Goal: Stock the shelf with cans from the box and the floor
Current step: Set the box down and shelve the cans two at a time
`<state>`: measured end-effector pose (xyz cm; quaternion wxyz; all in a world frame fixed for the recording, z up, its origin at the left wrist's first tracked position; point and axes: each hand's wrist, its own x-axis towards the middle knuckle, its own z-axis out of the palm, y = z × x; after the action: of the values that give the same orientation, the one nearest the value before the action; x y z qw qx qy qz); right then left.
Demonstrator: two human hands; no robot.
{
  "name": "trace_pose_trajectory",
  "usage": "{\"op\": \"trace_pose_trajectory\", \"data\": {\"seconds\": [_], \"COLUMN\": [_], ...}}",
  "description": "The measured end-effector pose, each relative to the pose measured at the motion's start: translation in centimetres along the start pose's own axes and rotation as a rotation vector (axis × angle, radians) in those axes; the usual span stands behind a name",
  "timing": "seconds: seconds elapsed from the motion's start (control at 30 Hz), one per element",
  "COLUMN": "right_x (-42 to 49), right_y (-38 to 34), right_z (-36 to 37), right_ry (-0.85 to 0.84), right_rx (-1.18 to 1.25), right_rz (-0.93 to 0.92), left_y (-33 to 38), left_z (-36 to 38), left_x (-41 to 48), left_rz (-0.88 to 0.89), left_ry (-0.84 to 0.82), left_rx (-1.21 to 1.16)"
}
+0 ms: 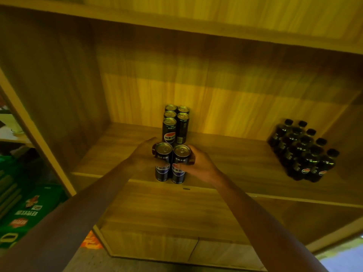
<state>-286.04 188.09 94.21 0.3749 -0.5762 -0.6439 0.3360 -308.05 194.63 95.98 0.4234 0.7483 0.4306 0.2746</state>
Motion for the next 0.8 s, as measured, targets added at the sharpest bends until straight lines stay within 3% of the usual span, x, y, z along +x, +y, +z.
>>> {"op": "trace_pose_trajectory", "data": {"seconds": [0.23,0.8], "right_x": [-1.7,5.7], "right_y": [2.8,4.4], "right_z": [3.0,0.8], "right_ry": [0.298,0.312], "right_rx": [-0.068,-0.044], "right_rz": [0.051,0.068], "left_y": [-2.9,-2.9], "left_z": [2.6,1.5], "left_x": [-1.4,5.1], "left_rz": [-0.071,-0.108], "left_ry": [0.281,0.274], "left_rx": [0.057,0.009]}}
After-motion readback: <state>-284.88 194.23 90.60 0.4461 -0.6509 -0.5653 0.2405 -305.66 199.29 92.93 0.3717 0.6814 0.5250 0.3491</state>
